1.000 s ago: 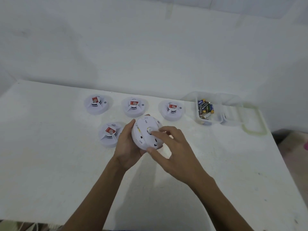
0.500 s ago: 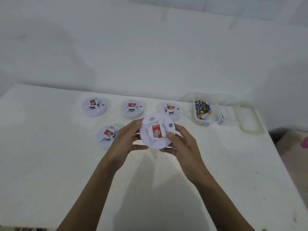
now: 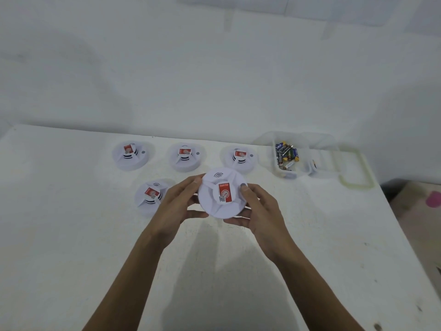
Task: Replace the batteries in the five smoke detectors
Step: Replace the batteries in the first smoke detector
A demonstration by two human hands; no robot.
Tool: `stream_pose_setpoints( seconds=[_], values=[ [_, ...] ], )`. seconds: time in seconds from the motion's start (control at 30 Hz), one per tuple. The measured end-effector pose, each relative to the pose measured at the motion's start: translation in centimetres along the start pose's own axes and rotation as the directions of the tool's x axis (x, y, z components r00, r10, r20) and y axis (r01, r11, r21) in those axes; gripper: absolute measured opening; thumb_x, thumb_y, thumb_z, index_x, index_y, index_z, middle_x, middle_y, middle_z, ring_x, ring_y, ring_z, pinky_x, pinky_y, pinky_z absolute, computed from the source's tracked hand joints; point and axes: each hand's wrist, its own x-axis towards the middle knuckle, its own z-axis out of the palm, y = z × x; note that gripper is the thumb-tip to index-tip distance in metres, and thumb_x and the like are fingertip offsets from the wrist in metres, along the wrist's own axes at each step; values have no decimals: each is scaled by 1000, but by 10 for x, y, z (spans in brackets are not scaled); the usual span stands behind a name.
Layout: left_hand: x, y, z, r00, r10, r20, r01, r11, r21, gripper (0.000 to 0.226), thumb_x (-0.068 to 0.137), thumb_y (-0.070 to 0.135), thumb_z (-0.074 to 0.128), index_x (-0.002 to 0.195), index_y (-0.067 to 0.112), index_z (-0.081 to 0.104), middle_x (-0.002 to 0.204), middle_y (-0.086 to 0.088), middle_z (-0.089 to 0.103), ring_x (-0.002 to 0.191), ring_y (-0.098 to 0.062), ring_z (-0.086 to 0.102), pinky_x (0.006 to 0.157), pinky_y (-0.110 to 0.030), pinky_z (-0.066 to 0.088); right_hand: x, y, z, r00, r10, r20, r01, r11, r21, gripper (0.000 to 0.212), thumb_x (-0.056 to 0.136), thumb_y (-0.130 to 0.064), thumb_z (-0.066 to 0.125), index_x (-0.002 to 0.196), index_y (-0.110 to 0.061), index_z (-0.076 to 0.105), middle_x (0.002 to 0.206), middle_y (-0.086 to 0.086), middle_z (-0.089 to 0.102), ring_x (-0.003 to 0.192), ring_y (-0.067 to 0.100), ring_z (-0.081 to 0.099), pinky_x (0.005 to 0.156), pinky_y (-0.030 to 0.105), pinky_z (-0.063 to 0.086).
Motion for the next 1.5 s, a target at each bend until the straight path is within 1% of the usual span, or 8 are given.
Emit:
stream_pose_setpoints(
  seconds=[0.1, 0.2, 0.4, 0.53, 0.77, 0.87, 1.2, 1.5],
  values=[
    [0, -1, -1, 1000, -11, 16, 10, 1000, 10, 30, 83, 46, 46, 108, 43, 63, 106, 12, 72, 101, -19, 68, 75, -36, 58, 0, 3, 0, 999, -20, -26, 19, 999, -35, 18, 95, -29, 54, 107, -20, 62, 107, 1, 69, 95, 22, 70, 75, 38, 60],
    [0, -3, 0, 999, -20, 34, 20, 1000, 6, 32, 84, 47, 46, 110, 42, 63, 111, 9, 71, 103, -20, 67, 78, -40, 58, 1, 4, 0, 999, -29, -40, 27, 999, -47, 14, 95, -28, 54, 104, -21, 62, 106, -2, 69, 95, 22, 69, 74, 38, 60],
    [0, -4, -1, 999, -29, 41, 28, 1000, 7, 34, 84, 47, 45, 112, 39, 62, 111, 10, 71, 103, -20, 67, 77, -37, 58, 1, 6, 0, 999, -17, -45, 14, 999, -52, 15, 95, -30, 54, 105, -21, 62, 107, -1, 69, 96, 23, 69, 78, 42, 59],
    [0, -4, 0, 999, -35, 36, 36, 999, -10, 31, 83, 45, 45, 109, 41, 61, 106, 14, 71, 102, -19, 67, 75, -35, 58, 2, 7, 0, 999, -18, -51, 15, 998, -64, 16, 95, -29, 54, 106, -21, 62, 108, 0, 68, 97, 24, 69, 79, 44, 59],
    [1, -4, -1, 997, -48, 52, 49, 999, -15, 32, 85, 45, 44, 111, 41, 62, 111, 11, 71, 104, -19, 67, 77, -37, 58, 1, 7, 0, 999, -18, -46, 16, 998, -56, 19, 95, -30, 54, 108, -19, 61, 108, 0, 68, 96, 23, 69, 77, 41, 60],
    [1, -4, -2, 997, -49, 61, 50, 999, -17, 32, 86, 46, 44, 112, 40, 63, 113, 9, 70, 104, -19, 66, 80, -39, 57, 1, 8, 0, 998, -20, -53, 17, 998, -63, 19, 94, -31, 55, 108, -20, 61, 109, 0, 68, 96, 23, 69, 78, 43, 59],
    [1, -5, -1, 997, -48, 65, 49, 999, -16, 34, 87, 45, 43, 115, 38, 62, 112, 10, 70, 104, -18, 66, 77, -37, 57, 0, 9, -2, 999, -19, -42, 17, 998, -56, 24, 95, -30, 55, 111, -15, 61, 109, 4, 68, 96, 26, 70, 79, 49, 58],
    [1, -6, -2, 996, -51, 68, 53, 998, -35, 34, 86, 45, 44, 114, 38, 62, 112, 9, 70, 103, -18, 67, 76, -36, 58, 2, 12, -1, 998, 11, -57, -13, 999, -36, 25, 93, -32, 56, 112, -16, 61, 111, 5, 68, 97, 26, 69, 80, 48, 58]
  ],
)
